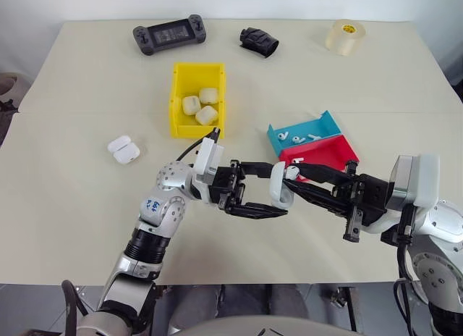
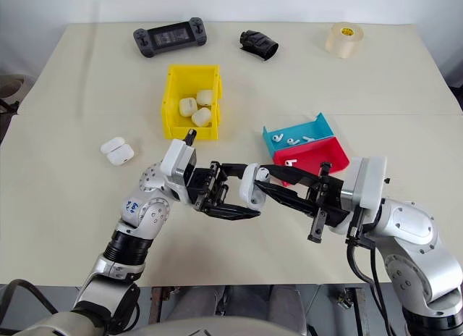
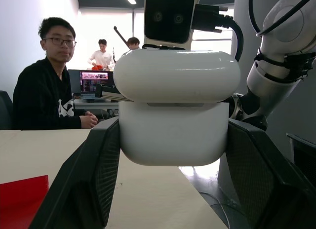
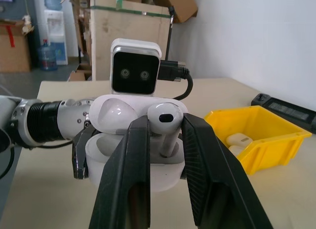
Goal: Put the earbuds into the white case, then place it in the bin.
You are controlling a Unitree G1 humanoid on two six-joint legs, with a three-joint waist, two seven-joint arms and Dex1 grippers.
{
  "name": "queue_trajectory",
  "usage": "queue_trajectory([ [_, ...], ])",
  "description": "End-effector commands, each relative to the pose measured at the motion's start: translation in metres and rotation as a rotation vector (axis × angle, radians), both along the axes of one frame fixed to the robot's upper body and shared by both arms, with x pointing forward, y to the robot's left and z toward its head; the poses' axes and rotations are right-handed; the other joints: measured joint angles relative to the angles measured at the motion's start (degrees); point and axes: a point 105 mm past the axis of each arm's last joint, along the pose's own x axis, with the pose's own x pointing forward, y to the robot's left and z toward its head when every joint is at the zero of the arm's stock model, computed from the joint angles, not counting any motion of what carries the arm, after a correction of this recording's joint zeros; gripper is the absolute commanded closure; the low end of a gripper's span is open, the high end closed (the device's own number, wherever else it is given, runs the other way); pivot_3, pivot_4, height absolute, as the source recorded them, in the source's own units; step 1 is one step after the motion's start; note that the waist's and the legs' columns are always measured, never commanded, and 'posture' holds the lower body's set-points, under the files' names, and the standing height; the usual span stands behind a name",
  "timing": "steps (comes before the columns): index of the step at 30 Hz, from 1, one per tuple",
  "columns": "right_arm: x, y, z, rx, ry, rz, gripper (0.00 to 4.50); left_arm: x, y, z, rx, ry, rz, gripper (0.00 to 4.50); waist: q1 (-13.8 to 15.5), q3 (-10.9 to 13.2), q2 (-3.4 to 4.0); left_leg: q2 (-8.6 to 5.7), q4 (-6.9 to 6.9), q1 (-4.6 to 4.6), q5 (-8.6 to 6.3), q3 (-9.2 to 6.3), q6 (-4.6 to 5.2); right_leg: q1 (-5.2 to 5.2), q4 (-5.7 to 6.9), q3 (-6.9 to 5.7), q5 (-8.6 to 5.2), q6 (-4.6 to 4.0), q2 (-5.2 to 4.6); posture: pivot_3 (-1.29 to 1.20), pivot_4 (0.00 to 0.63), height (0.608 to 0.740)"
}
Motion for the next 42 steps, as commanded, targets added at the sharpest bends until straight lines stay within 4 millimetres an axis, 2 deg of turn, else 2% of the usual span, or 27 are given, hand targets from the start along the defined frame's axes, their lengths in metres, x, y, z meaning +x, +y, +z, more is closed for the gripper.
queue_trajectory([
  [1,0.001,-0.005,-0.009,-0.047,0.059,0.017,3.95,-0.006,0.001,0.019,-0.085,-0.073,-0.011,1.7,0.0,0.0,0.0,0.0,0.0,0.0,0.0,-0.01,0.0,0.01,-0.01,0.0,0.0,0.0,0.0,0.0,0.15,0.74],
  [8,0.008,-0.012,-0.011,-0.026,0.123,0.005,3.95,-0.006,0.0,0.02,-0.094,-0.077,-0.01,1.7,0.0,0.0,0.0,0.01,0.0,0.0,0.0,0.0,0.0,0.02,-0.01,0.0,0.0,0.0,0.0,0.0,0.15,0.74],
  [13,0.007,-0.009,-0.016,-0.01,0.191,0.04,3.95,-0.005,-0.001,0.02,-0.098,-0.081,-0.009,1.7,0.0,0.0,0.0,0.01,0.0,0.0,0.0,0.0,0.0,0.03,-0.03,0.0,0.0,0.0,0.0,0.0,0.15,0.74],
  [17,0.006,-0.009,-0.019,-0.077,0.215,0.072,3.95,-0.005,-0.001,0.02,-0.1,-0.083,-0.005,1.7,0.0,0.0,0.0,0.01,0.01,0.0,0.0,0.0,0.0,0.03,-0.03,0.0,0.0,0.0,0.0,0.0,0.15,0.74],
  [21,0.014,-0.014,-0.013,-0.118,0.164,0.049,3.95,-0.005,-0.001,0.02,-0.1,-0.083,-0.001,1.7,0.0,0.0,-0.01,0.01,0.01,0.0,0.0,0.0,0.0,0.04,-0.06,-0.01,0.0,0.0,0.0,0.0,0.15,0.74],
  [28,0.014,-0.011,-0.008,-0.126,0.186,0.077,3.95,-0.004,0.0,0.02,-0.102,-0.083,0.008,1.7,0.1,0.0,-0.02,0.02,0.01,-0.02,0.0,0.01,0.0,0.05,-0.08,-0.01,0.0,0.0,0.0,0.0,0.15,0.74],
  [40,0.013,-0.012,0.002,-0.145,0.117,0.063,0.15,-0.004,0.0,0.019,-0.1,-0.083,0.011,1.7,0.1,0.0,-0.02,0.02,0.02,-0.02,0.0,0.01,0.01,0.04,-0.06,-0.01,0.0,0.0,0.0,0.0,0.15,0.74],
  [42,0.012,-0.017,0.005,-0.145,0.098,0.042,0.03,-0.004,0.0,0.019,-0.099,-0.082,0.012,1.7,0.1,0.0,-0.02,0.02,0.02,-0.02,0.0,0.01,0.01,0.05,-0.06,-0.01,0.0,0.0,0.0,0.0,0.15,0.74],
])
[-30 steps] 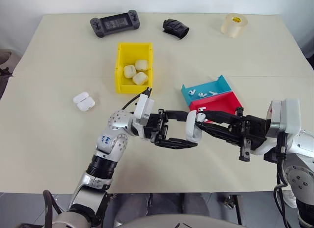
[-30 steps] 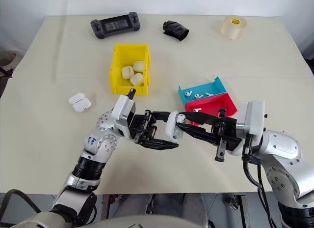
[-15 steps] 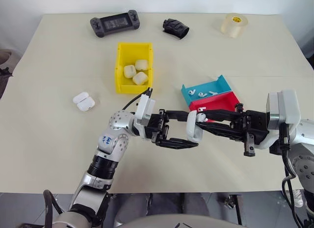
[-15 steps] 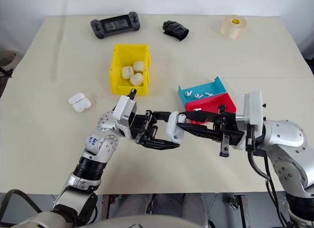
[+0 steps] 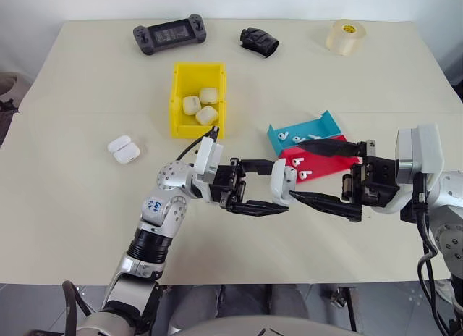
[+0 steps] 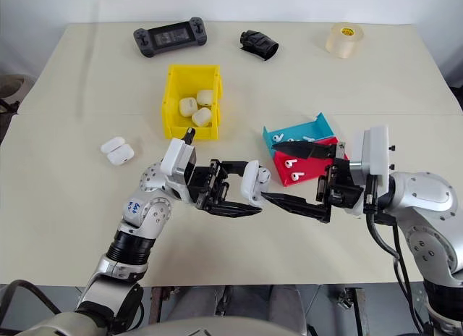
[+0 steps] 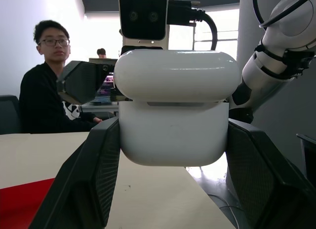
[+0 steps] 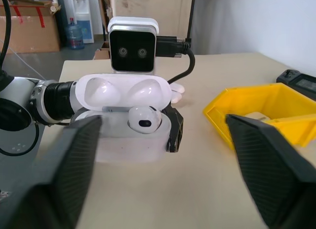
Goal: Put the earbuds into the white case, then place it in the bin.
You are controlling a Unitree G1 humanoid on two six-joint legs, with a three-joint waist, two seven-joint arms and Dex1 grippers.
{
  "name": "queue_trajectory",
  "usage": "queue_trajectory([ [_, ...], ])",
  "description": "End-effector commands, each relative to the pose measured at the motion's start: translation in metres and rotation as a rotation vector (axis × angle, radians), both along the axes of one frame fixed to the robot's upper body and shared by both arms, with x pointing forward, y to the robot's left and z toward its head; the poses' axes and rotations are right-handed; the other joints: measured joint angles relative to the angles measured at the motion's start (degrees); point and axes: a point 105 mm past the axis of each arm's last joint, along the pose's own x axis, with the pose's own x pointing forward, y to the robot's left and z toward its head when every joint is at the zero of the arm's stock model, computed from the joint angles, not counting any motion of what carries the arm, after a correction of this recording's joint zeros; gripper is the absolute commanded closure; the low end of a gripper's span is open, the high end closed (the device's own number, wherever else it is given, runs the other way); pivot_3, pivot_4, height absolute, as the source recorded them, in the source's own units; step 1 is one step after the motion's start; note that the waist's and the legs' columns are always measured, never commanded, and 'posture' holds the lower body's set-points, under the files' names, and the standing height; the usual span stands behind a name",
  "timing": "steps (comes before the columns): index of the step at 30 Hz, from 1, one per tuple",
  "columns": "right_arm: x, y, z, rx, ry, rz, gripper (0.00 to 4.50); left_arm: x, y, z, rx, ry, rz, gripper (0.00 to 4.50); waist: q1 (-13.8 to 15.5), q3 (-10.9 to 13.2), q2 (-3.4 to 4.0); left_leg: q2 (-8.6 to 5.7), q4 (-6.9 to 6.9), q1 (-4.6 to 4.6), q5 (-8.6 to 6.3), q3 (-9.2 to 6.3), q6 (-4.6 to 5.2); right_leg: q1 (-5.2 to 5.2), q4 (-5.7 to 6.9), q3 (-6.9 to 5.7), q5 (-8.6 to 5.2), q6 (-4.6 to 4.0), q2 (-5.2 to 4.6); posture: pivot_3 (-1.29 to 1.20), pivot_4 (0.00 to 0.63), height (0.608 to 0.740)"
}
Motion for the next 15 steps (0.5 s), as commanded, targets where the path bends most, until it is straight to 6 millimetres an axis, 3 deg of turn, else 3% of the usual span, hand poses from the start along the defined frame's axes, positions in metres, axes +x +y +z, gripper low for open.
queue_trajectory([
  [1,-0.003,-0.005,-0.001,-0.049,-0.019,-0.027,0.03,-0.007,0.0,0.018,-0.078,-0.064,-0.012,1.7,0.1,0.0,0.0,0.0,0.0,0.0,0.0,0.0,0.0,0.0,0.0,0.0,0.0,0.0,0.0,0.0,0.15,0.74],
  [6,-0.007,-0.033,-0.009,-0.089,0.027,-0.11,0.03,-0.005,0.006,0.012,-0.053,-0.063,0.019,1.7,0.2,0.0,-0.04,-0.04,0.05,-0.01,-0.02,-0.1,0.03,0.04,0.03,0.01,0.0,0.0,-0.01,0.0,0.15,0.74],
  [9,-0.001,-0.073,-0.02,-0.135,0.02,-0.253,0.03,-0.005,0.015,0.005,-0.02,-0.058,0.055,1.7,0.1,0.0,-0.04,-0.04,0.03,0.0,-0.02,-0.03,0.04,0.07,-0.01,0.01,0.01,0.0,-0.01,0.0,0.15,0.74],
  [15,0.004,-0.111,-0.032,-0.17,0.034,-0.372,0.03,-0.007,0.024,-0.004,0.02,-0.05,0.095,1.7,0.0,0.0,-0.03,-0.01,0.02,0.03,-0.02,0.01,0.04,0.05,-0.02,-0.01,0.0,0.0,0.0,0.0,0.15,0.74],
])
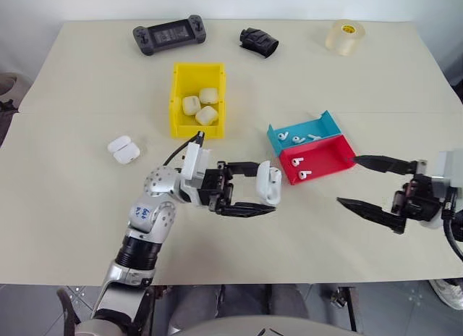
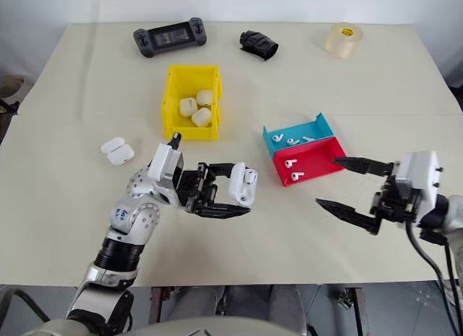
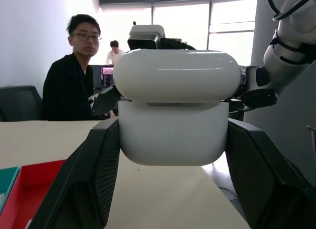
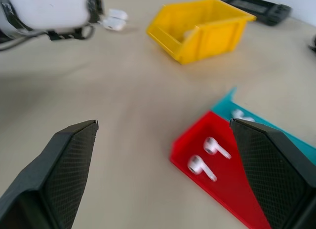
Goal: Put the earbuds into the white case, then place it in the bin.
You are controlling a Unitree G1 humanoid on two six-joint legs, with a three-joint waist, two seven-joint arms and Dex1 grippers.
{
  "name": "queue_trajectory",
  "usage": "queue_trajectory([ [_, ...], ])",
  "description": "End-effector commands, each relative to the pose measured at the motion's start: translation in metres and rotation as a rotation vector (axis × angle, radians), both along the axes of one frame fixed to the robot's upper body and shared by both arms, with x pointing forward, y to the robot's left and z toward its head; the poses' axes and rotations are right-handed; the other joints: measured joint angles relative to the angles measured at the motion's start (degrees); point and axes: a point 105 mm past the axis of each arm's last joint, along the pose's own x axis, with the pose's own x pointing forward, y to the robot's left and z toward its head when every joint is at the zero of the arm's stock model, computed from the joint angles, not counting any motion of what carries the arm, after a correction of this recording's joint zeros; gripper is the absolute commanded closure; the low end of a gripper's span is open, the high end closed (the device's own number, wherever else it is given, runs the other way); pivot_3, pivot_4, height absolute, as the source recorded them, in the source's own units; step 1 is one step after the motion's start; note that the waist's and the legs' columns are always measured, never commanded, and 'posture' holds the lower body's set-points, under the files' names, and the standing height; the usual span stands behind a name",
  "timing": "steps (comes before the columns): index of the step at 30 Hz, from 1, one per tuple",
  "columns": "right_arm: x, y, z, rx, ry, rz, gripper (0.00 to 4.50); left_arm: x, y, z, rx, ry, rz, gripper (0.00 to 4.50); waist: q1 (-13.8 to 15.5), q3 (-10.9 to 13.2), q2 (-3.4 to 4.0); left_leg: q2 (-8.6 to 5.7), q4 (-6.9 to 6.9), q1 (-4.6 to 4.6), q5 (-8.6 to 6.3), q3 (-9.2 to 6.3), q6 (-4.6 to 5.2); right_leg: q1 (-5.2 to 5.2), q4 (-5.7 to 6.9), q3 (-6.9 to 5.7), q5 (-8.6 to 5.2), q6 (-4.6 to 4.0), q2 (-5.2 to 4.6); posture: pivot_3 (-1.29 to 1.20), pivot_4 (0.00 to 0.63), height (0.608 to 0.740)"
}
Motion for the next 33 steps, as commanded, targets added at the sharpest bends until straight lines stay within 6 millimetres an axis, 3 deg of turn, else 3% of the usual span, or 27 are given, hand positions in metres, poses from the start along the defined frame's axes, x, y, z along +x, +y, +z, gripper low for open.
queue_trajectory([
  [1,0.002,-0.019,0.001,-0.036,-0.038,-0.047,0.03,-0.006,0.003,0.006,-0.014,-0.05,0.019,1.7,0.0,0.0,0.0,0.0,0.01,0.0,0.0,0.0,0.0,0.01,-0.01,0.0,0.0,0.0,0.0,0.0,0.15,0.74],
  [4,0.011,-0.024,0.0,-0.059,-0.045,-0.056,0.03,-0.007,0.003,0.006,-0.02,-0.043,0.042,1.7,0.0,0.0,0.0,-0.01,0.01,0.0,0.0,0.0,0.0,0.02,-0.02,0.01,0.0,0.0,0.0,0.0,0.15,0.74],
  [9,0.04,-0.01,0.013,-0.084,-0.024,-0.024,0.03,-0.01,0.003,0.004,-0.027,-0.031,0.056,1.7,-0.3,0.0,0.03,0.03,-0.03,0.01,0.0,0.08,0.0,-0.02,-0.15,0.0,0.0,0.0,0.0,0.0,0.15,0.74],
  [13,0.087,0.008,0.02,-0.294,0.046,-0.051,0.03,-0.012,0.0,0.002,-0.036,-0.024,0.063,1.7,-0.9,0.0,0.08,0.04,-0.05,0.01,-0.01,0.15,-0.02,-0.16,-0.21,0.0,0.0,0.0,0.0,0.0,0.15,0.74],
  [22,0.154,0.046,0.039,-0.593,0.071,-0.006,0.03,-0.012,-0.007,0.001,-0.064,-0.019,0.083,1.7,-0.5,0.0,0.06,-0.04,0.01,-0.06,-0.11,0.06,0.08,-0.32,-0.22,0.01,0.02,-0.03,-0.06,0.0,0.15,0.74],
  [28,0.188,0.056,0.036,-0.795,-0.018,-0.023,0.03,-0.012,-0.007,-0.001,-0.071,-0.014,0.096,1.7,-0.9,0.0,0.06,-0.08,0.01,-0.06,-0.12,-0.06,0.07,-0.45,0.03,-0.01,0.07,-0.11,-0.06,0.0,0.15,0.74],
  [33,0.194,0.049,0.015,-0.944,0.005,0.007,0.03,-0.011,-0.008,0.001,-0.084,-0.022,0.112,1.7,-1.6,0.0,0.06,-0.11,0.0,-0.06,-0.12,-0.19,0.07,-0.48,0.14,-0.04,0.1,-0.16,-0.05,0.0,0.15,0.74],
])
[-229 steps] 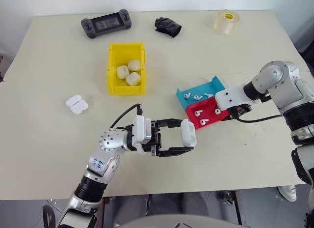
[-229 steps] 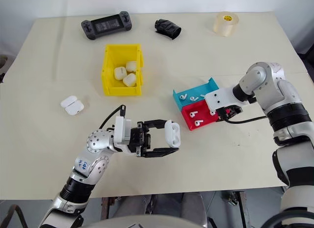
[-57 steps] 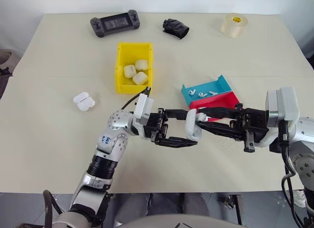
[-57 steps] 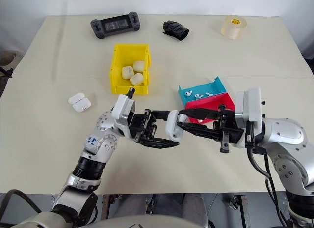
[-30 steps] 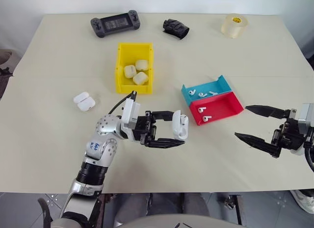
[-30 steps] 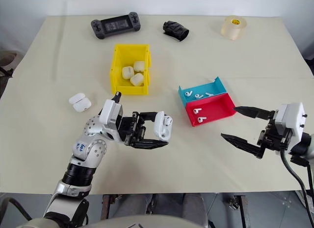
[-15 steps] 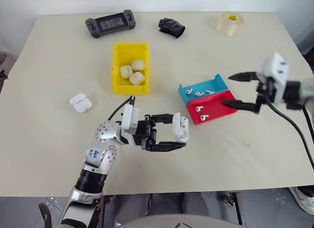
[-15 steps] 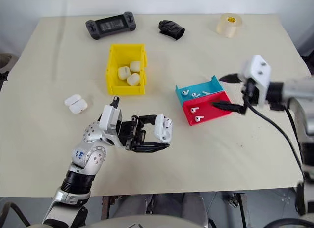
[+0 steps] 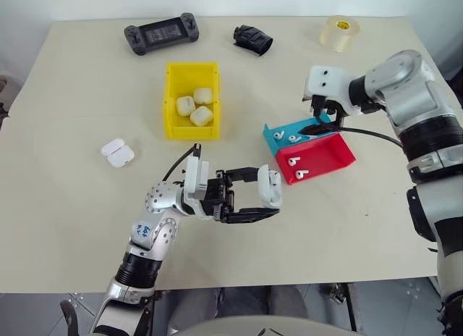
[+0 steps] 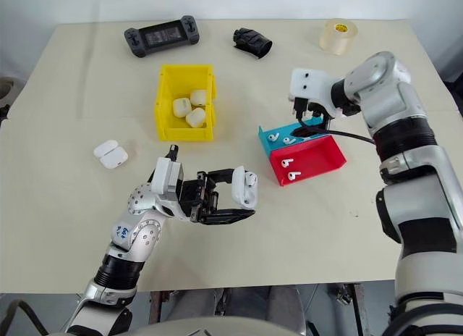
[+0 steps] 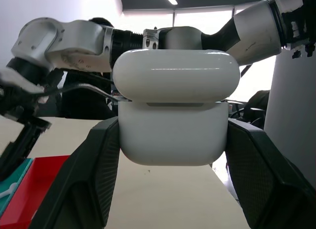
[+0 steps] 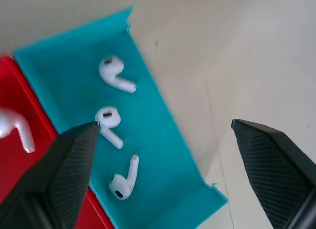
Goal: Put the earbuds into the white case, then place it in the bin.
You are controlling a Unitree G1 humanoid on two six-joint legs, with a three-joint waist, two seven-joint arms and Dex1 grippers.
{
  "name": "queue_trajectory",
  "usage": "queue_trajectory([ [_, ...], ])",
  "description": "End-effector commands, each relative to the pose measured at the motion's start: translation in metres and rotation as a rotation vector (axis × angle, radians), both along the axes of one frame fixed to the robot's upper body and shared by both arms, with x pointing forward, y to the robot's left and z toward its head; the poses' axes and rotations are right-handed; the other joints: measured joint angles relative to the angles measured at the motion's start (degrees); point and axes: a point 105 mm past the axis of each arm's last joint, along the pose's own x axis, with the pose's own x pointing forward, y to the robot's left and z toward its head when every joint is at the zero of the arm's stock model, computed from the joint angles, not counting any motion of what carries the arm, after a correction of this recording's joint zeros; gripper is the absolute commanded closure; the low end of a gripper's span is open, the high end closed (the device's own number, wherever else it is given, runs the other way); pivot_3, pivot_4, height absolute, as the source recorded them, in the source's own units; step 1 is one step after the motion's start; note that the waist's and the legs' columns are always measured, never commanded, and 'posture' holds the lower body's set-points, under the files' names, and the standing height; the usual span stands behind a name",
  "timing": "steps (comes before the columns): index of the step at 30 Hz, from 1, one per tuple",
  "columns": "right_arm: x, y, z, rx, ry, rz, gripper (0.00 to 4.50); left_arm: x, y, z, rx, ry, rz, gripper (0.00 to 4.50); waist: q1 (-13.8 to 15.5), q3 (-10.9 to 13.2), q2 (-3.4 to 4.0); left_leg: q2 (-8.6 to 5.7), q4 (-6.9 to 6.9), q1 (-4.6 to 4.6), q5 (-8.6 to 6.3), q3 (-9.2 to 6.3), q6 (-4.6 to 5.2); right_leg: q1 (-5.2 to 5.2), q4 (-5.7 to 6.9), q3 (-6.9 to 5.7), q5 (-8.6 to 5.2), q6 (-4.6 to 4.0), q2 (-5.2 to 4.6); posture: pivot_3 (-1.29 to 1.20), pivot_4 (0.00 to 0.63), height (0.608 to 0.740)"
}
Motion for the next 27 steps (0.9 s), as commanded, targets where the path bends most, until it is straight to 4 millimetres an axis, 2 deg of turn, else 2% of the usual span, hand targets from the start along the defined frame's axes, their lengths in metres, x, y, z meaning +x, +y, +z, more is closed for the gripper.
queue_trajectory([
  [1,0.004,-0.012,0.001,-0.093,-0.023,-0.003,0.03,-0.003,-0.001,0.007,-0.021,-0.042,0.009,1.7,-0.2,0.0,0.01,-0.01,0.0,0.0,0.0,0.0,0.0,0.0,0.0,-0.01,0.01,-0.01,0.0,0.0,0.15,0.74],
  [7,0.004,-0.022,-0.011,-0.112,0.025,-0.031,0.03,-0.004,-0.001,0.006,-0.023,-0.042,0.016,1.7,-0.3,0.0,0.01,0.0,-0.03,0.04,0.0,-0.05,-0.01,-0.02,0.03,-0.05,0.04,-0.06,0.03,0.0,0.15,0.74],
  [12,-0.004,-0.024,-0.008,-0.118,0.075,-0.001,0.03,-0.004,-0.001,0.006,-0.024,-0.041,0.017,1.7,-0.4,0.0,0.02,0.0,-0.03,0.04,-0.01,-0.04,-0.01,-0.05,0.04,-0.05,0.04,-0.06,0.03,0.0,0.15,0.74],
  [19,-0.013,-0.014,0.01,-0.077,0.078,0.06,0.03,-0.004,0.0,0.007,-0.026,-0.043,0.019,1.7,-0.4,0.0,0.03,0.0,-0.03,0.04,-0.01,-0.03,-0.02,-0.08,0.05,-0.05,0.04,-0.06,0.03,0.0,0.15,0.74],
  [22,-0.02,-0.01,0.008,-0.069,0.112,0.082,0.03,-0.005,0.004,0.006,-0.018,-0.038,0.017,1.7,-0.3,0.0,0.03,0.0,-0.02,0.04,-0.01,-0.03,-0.03,-0.08,0.07,-0.05,0.04,-0.06,0.03,0.0,0.15,0.74],
  [27,-0.023,-0.002,-0.008,-0.088,0.12,0.092,0.03,-0.007,0.005,0.007,-0.013,-0.034,-0.014,1.7,-0.2,0.0,0.03,-0.01,0.0,0.03,-0.02,-0.04,-0.03,-0.07,0.07,-0.02,0.05,-0.06,0.02,0.0,0.15,0.74],
])
